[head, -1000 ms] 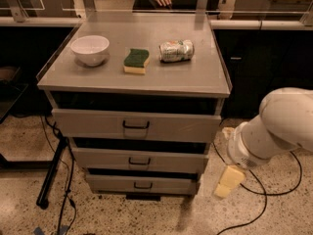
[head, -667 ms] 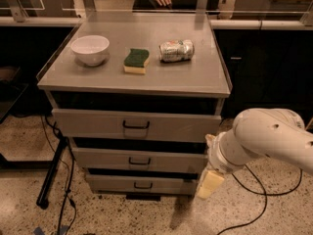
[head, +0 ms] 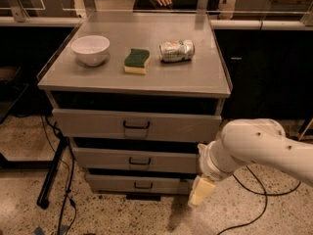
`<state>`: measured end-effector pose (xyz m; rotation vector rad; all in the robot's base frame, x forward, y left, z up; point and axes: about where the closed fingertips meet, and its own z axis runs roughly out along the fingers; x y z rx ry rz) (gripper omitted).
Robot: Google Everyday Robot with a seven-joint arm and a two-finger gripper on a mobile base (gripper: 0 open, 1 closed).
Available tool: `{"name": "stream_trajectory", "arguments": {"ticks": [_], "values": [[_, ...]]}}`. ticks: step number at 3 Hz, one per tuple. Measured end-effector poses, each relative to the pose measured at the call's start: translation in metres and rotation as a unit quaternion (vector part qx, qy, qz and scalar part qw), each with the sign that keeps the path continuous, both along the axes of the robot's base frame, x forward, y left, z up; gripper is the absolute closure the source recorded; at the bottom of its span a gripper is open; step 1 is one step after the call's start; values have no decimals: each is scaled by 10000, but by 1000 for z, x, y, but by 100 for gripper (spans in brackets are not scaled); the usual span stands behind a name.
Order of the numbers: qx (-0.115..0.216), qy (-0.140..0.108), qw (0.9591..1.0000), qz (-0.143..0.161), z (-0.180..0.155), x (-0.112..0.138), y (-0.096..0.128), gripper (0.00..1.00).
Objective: Open middle drawer
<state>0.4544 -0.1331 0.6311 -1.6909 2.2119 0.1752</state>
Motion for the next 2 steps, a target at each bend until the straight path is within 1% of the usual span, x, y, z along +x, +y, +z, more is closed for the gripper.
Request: {"name": "stream_trajectory", "arguments": {"ticks": [1, 2], "values": [[-3, 187, 9998, 71, -39, 2, 14, 0], [96, 409, 9991, 106, -61, 4, 23, 0]]}}
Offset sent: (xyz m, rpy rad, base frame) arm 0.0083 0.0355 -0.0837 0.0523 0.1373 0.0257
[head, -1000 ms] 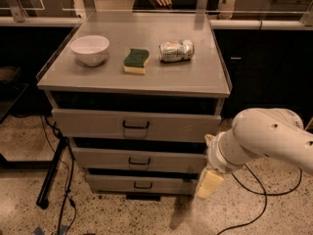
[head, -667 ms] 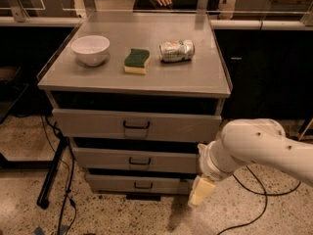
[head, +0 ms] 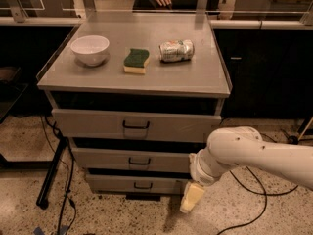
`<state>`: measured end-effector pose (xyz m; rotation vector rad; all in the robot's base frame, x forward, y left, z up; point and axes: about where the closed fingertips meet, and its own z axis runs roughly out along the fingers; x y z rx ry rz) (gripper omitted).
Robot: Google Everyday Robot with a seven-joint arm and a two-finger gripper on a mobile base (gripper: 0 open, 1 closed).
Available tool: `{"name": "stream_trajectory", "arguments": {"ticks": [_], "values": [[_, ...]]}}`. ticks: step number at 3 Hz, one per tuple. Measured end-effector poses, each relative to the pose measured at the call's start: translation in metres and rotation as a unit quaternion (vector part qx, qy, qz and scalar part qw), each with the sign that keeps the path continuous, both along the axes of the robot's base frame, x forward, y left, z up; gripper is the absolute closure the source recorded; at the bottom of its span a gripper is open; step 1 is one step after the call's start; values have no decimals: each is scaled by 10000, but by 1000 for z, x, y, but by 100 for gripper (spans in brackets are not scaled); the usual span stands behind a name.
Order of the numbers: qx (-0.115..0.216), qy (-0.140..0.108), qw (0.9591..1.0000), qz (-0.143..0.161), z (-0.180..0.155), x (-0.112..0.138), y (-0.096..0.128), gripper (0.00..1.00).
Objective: Open middle drawer
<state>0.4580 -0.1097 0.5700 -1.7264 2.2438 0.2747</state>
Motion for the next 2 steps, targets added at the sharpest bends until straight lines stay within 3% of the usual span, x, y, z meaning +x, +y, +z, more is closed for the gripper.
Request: {"name": "stream_trajectory", "arguments": {"ticks": [1, 2], "values": [[41, -2, 10000, 23, -10, -2, 7, 0], [121, -56, 9999, -83, -32, 13, 17, 0]]}}
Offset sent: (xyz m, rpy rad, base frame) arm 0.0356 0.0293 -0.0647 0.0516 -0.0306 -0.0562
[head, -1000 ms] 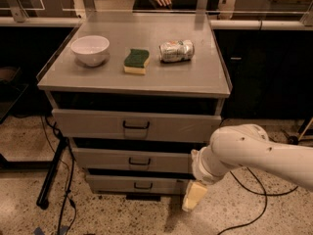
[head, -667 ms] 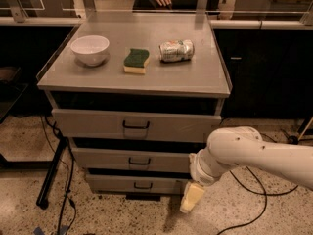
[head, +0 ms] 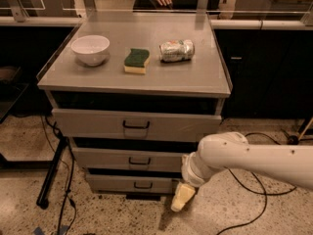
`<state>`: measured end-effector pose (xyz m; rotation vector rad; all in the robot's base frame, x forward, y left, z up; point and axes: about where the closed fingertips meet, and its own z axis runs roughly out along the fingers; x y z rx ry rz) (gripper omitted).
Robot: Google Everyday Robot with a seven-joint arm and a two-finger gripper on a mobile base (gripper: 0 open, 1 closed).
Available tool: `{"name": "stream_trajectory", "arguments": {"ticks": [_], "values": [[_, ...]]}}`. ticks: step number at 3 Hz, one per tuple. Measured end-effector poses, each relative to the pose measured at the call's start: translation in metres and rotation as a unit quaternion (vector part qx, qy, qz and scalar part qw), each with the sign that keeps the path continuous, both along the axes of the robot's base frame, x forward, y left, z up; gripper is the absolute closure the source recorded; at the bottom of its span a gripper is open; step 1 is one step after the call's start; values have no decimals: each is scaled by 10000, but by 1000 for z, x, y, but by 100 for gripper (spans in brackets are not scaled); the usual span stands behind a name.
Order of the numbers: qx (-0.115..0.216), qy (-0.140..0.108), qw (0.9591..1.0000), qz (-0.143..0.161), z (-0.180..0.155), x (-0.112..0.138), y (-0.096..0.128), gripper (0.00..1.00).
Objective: Open middle drawer
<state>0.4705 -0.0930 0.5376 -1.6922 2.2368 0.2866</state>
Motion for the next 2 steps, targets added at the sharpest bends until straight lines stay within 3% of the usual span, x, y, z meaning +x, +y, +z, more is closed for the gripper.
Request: {"name": "stream_trajectory", "arguments": {"ticks": [2], "values": [[137, 15, 9998, -108, -44, 28, 16, 0]]}}
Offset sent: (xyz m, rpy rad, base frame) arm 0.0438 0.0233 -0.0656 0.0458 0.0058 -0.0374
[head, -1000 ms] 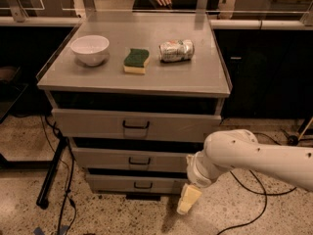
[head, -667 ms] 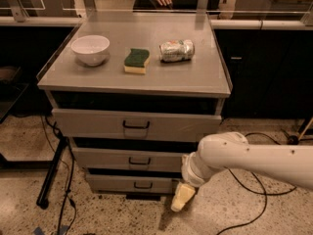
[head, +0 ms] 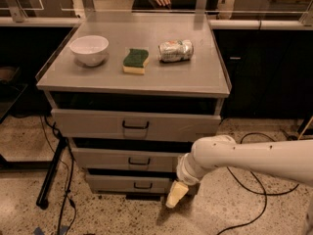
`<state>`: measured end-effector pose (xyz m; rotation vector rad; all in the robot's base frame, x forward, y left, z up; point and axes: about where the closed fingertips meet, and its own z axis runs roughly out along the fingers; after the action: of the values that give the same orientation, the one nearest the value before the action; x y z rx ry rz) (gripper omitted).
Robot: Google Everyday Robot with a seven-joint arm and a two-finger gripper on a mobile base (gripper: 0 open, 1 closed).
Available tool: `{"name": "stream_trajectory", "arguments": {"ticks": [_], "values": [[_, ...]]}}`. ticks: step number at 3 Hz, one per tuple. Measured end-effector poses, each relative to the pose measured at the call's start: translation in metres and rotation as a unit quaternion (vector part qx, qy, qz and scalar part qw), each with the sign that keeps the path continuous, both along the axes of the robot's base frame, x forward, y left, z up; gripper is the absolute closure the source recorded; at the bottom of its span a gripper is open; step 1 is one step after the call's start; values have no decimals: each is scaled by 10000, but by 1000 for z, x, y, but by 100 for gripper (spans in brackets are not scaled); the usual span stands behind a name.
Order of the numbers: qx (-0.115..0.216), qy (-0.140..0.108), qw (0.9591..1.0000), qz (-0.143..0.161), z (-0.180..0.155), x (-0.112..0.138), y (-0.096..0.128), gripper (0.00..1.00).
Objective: Open middle drawer
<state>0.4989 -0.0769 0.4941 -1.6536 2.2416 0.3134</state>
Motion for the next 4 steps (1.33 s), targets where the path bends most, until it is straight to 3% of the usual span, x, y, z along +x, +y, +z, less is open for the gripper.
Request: {"name": "stream_trajectory", "arguments": {"ticks": [1, 3, 4], "values": [[214, -110, 9996, -147, -15, 23, 7, 0], [186, -230, 9994, -174, -26, 26, 6, 0], [151, -420, 9987, -231, -30, 39, 6, 0]]}}
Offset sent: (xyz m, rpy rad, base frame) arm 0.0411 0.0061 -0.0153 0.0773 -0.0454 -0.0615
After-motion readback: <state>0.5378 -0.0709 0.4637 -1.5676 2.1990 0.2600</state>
